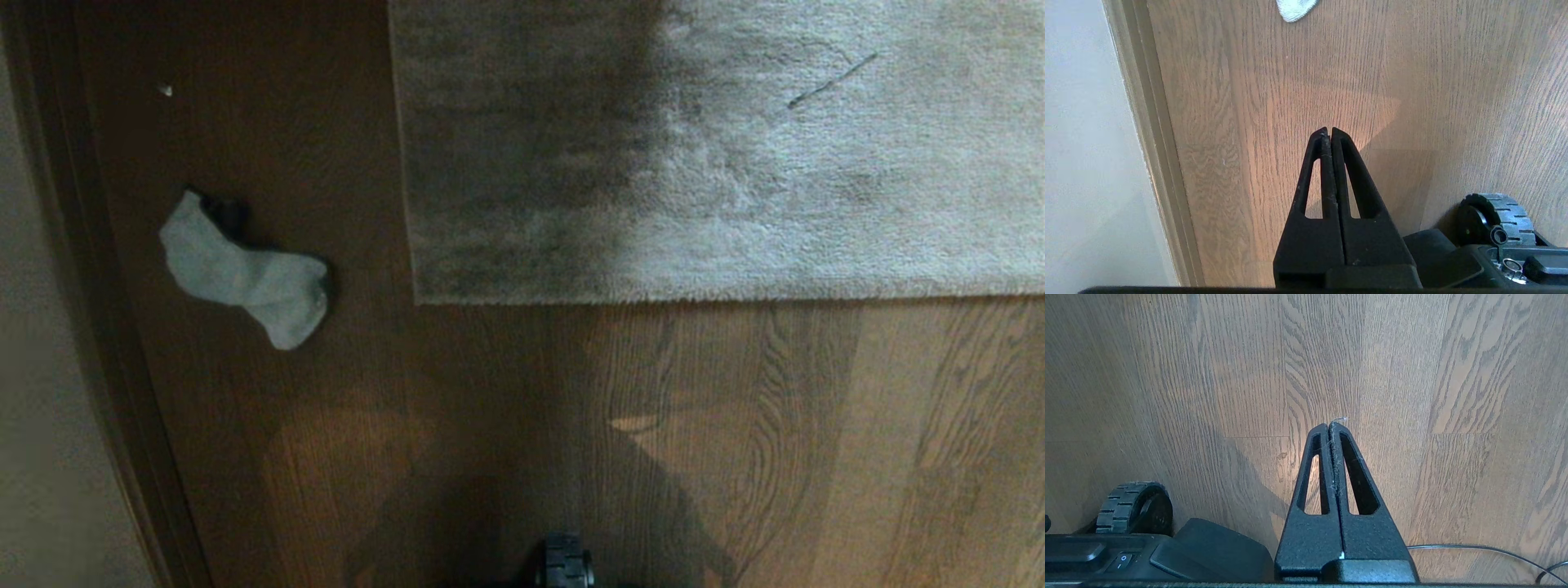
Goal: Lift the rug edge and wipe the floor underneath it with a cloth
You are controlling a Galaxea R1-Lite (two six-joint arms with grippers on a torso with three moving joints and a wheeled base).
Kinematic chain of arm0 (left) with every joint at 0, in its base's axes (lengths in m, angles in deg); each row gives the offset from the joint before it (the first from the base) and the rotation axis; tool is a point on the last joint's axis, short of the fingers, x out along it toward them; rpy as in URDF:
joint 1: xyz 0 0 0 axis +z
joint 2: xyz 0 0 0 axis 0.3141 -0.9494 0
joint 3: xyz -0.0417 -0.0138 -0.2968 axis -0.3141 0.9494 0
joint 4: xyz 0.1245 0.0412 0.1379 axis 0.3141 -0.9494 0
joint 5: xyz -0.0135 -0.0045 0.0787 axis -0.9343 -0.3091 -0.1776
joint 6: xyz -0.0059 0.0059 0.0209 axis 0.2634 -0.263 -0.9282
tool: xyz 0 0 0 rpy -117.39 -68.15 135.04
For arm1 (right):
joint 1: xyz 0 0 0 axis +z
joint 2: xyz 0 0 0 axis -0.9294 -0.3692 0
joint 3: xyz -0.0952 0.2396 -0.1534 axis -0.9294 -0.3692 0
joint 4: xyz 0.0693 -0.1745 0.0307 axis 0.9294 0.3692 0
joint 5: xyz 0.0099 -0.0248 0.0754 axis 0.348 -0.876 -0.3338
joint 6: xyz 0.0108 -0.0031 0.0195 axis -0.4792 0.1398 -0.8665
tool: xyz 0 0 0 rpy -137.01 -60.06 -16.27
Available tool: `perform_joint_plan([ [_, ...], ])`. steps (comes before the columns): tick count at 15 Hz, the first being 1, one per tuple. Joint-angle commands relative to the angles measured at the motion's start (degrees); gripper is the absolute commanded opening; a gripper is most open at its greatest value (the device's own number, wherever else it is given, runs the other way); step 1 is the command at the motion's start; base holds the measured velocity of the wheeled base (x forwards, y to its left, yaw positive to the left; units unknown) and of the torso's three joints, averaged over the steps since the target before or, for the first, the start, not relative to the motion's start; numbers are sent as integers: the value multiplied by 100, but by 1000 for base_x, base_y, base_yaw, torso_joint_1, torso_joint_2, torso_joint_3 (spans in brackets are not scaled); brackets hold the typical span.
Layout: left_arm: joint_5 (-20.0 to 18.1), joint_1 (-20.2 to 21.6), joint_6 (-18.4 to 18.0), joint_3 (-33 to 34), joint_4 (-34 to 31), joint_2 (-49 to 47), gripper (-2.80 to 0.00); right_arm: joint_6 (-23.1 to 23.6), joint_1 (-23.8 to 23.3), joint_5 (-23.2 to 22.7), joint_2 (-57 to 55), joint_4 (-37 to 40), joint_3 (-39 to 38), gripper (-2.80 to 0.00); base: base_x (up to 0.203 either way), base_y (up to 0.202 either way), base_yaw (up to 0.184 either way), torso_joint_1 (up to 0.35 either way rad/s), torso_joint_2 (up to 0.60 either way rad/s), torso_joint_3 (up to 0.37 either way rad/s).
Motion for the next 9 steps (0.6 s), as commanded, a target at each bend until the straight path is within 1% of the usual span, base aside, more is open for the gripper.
perform_joint_plan([
  [1,2,1,3,1,1,2,-280,-1,0,4,-7,-1,0,-280,0,0,0,0,0,0],
  [9,2,1,3,1,1,2,-280,-1,0,4,-7,-1,0,-280,0,0,0,0,0,0],
])
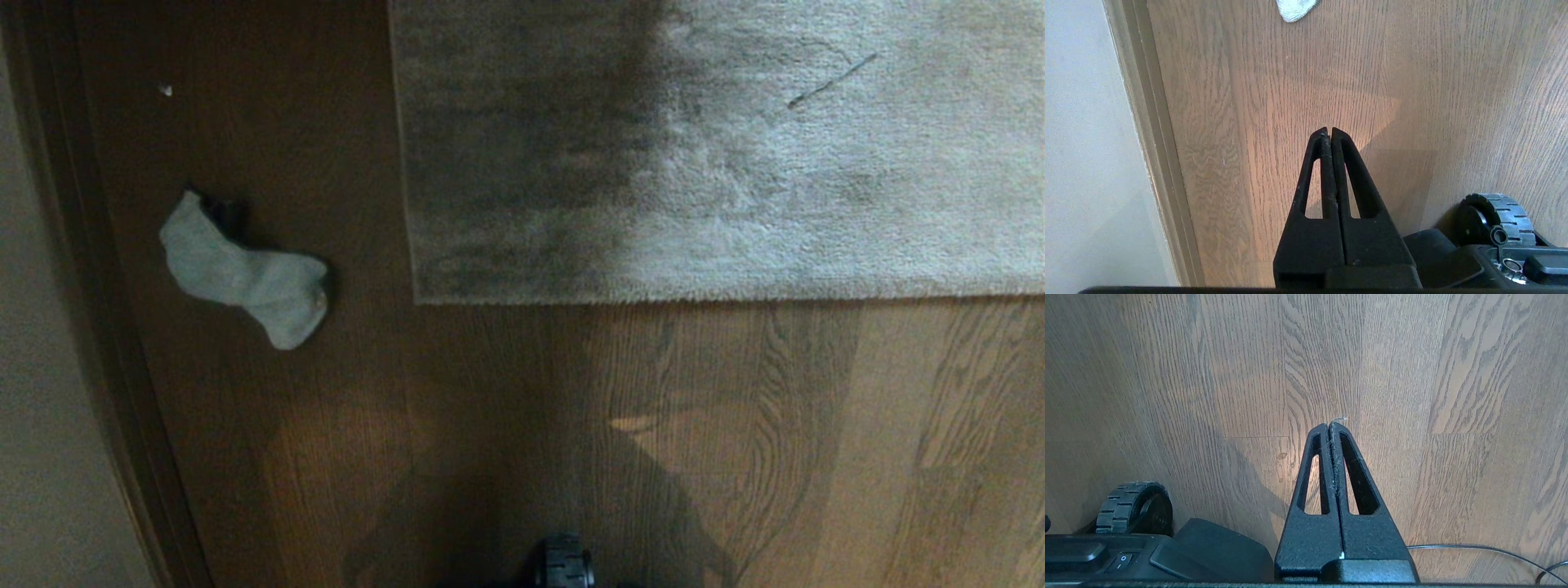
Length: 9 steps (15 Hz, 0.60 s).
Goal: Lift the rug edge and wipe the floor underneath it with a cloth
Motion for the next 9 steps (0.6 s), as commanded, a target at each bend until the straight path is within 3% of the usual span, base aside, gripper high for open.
perform_joint_plan([
  [1,4,1,3,1,-2,2,-280,0,0,-4,-7,-3,0,-280,0,0,0,0,0,0],
  [9,4,1,3,1,-2,2,-280,0,0,-5,-7,0,0,-280,0,0,0,0,0,0],
])
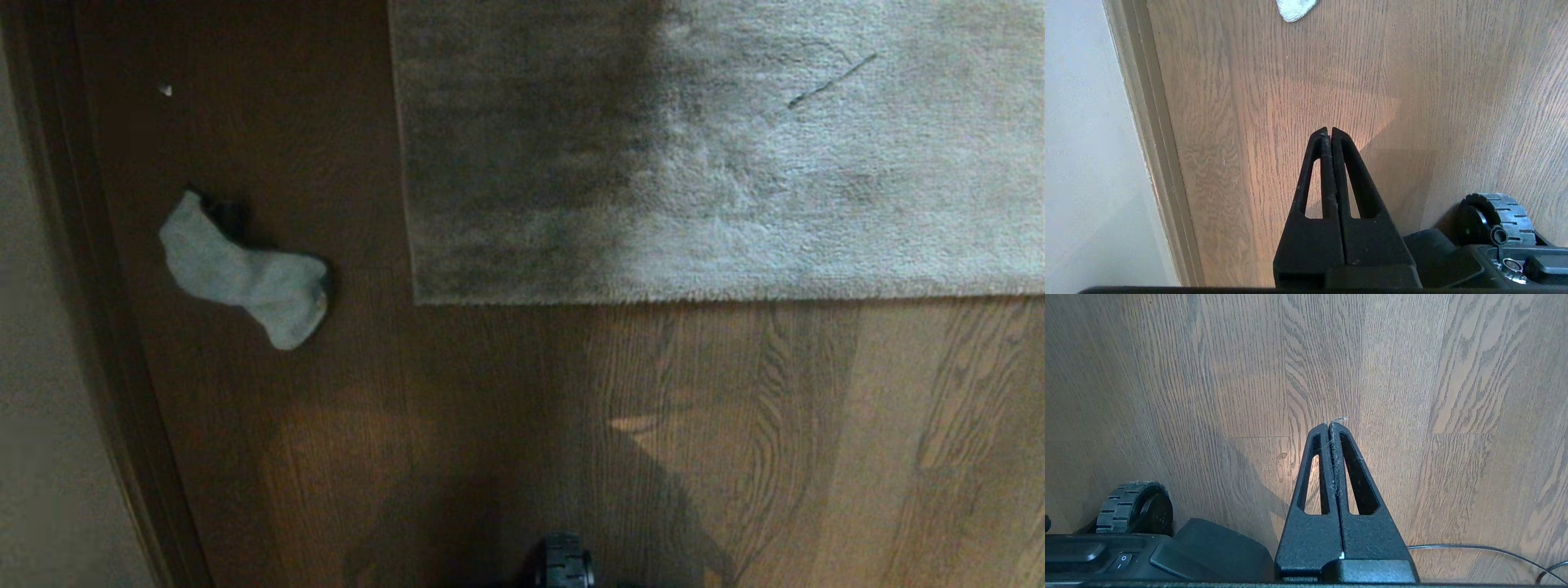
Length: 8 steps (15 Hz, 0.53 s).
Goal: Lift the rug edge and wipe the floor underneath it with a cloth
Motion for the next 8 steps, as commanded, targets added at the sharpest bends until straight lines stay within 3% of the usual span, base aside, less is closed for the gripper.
perform_joint_plan([
  [1,2,1,5,1,1,2,-280,1,0,6,-7,0,0,-280,0,0,0,0,0,0],
  [8,-7,1,14,1,9,2,-280,1,0,9,-7,0,0,-280,0,0,0,0,0,0],
])
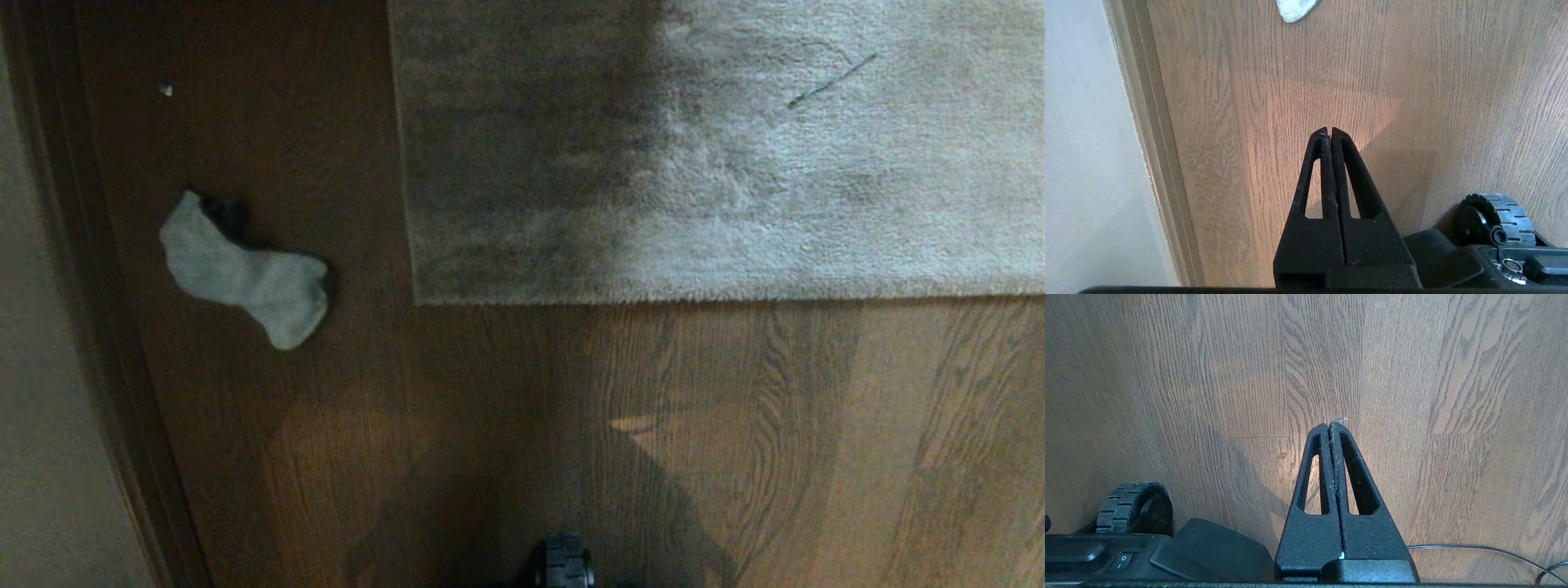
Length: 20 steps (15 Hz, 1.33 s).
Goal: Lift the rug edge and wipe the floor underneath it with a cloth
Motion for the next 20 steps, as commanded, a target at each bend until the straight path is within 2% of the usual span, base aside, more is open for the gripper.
perform_joint_plan([
  [1,-1,1,5,1,1,2,-280,2,0,-1,-7,1,0,-280,0,0,0,0,0,0],
  [7,8,1,-3,1,-8,2,-280,2,0,1,-7,3,0,-280,0,0,0,0,0,16],
  [20,25,1,50,1,1,2,-280,2,0,1,-7,3,0,-280,0,0,0,3,1,189],
])
